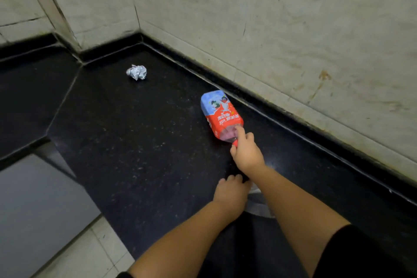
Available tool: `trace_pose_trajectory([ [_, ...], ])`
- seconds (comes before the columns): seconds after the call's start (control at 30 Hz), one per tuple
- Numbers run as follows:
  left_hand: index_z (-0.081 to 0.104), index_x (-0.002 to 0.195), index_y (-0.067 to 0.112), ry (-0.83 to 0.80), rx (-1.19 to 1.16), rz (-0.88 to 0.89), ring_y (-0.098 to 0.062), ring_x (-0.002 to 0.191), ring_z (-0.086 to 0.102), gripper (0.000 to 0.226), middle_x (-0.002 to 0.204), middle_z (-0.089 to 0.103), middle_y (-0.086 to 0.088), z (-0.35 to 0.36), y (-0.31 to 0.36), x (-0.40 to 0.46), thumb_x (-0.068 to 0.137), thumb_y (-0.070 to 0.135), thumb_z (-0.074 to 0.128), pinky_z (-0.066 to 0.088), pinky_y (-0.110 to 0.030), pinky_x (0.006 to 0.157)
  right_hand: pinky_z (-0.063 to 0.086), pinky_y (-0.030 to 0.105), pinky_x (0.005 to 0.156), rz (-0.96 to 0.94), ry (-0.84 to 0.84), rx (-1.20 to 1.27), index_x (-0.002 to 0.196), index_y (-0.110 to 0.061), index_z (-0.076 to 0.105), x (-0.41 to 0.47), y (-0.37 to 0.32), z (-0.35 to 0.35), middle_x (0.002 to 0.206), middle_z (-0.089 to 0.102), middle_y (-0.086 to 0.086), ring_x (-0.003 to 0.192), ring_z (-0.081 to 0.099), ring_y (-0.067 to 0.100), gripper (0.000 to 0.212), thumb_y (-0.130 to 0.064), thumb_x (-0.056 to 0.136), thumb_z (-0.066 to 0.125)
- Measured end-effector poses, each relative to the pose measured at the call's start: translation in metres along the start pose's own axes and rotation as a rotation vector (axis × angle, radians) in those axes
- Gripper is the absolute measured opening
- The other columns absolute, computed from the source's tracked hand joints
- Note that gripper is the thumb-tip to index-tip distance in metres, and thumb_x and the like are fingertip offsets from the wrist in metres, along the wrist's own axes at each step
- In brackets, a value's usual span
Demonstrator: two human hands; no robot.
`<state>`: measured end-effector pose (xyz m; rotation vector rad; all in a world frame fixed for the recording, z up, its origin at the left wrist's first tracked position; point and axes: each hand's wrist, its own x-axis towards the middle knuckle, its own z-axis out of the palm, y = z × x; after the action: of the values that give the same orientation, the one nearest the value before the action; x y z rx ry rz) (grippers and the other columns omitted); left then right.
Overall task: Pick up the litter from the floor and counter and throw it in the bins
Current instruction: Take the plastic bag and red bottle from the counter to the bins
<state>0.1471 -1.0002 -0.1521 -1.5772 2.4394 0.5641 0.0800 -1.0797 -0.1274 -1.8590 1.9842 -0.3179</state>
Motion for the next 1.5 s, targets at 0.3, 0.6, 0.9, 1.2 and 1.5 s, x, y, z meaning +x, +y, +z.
trace_pose_trajectory([
  [0.3,0.057,0.105,0.009,0.297,-0.272,-0.440,-0.034,0.110,0.060,0.022,0.118,0.063,-0.014,-0.067,-0.115,-0.065,0.090,0.012,0.041,0.049,-0.040,0.089,0.048,0.045,0.083,-0.168,0.289,-0.017,0.124,-0.007,0.049,-0.001,-0.058,-0.079,0.122,0.047,0.022,0.113,0.050,0.040,0.035,-0.016,0.090,0.049],
  [0.6,0.050,0.102,0.007,0.494,-0.463,-0.660,-0.037,0.106,0.059,0.029,0.116,0.063,-0.018,-0.137,-0.269,-0.035,0.093,0.033,0.039,0.046,-0.040,0.084,0.047,0.042,0.076,-0.279,0.313,-0.019,0.102,-0.009,0.057,0.067,-0.157,-0.067,0.105,0.061,0.017,0.097,0.059,0.037,0.028,-0.026,0.097,0.036],
  [0.9,0.049,0.122,0.008,0.480,-0.428,-0.531,-0.035,0.112,0.059,0.054,0.120,0.062,-0.014,-0.185,-0.440,0.102,0.084,0.045,0.061,0.049,-0.045,0.092,0.042,0.036,0.084,-0.052,0.069,0.306,0.086,-0.018,0.055,0.204,-0.235,0.022,0.093,0.062,0.005,0.095,0.058,0.027,0.022,-0.019,0.096,0.035],
  [1.2,0.055,0.128,0.025,0.237,0.071,-0.208,-0.031,0.133,0.028,0.058,0.145,0.028,-0.011,-0.196,-0.492,0.199,0.079,0.053,0.064,0.035,-0.048,0.105,0.041,0.033,0.082,0.147,0.073,0.473,0.089,-0.016,0.055,0.244,-0.245,0.068,0.073,0.051,-0.010,0.083,0.052,0.018,0.024,-0.014,0.098,0.033],
  [1.5,0.018,0.149,0.015,0.327,-0.130,-0.186,-0.032,0.123,0.044,0.077,0.138,0.037,-0.012,-0.208,-0.515,0.217,0.087,0.022,0.063,0.048,-0.045,0.095,0.040,0.030,0.077,0.180,0.090,0.485,0.090,-0.018,0.054,0.246,-0.255,0.068,0.071,0.051,-0.010,0.072,0.050,0.011,0.023,-0.015,0.098,0.033],
])
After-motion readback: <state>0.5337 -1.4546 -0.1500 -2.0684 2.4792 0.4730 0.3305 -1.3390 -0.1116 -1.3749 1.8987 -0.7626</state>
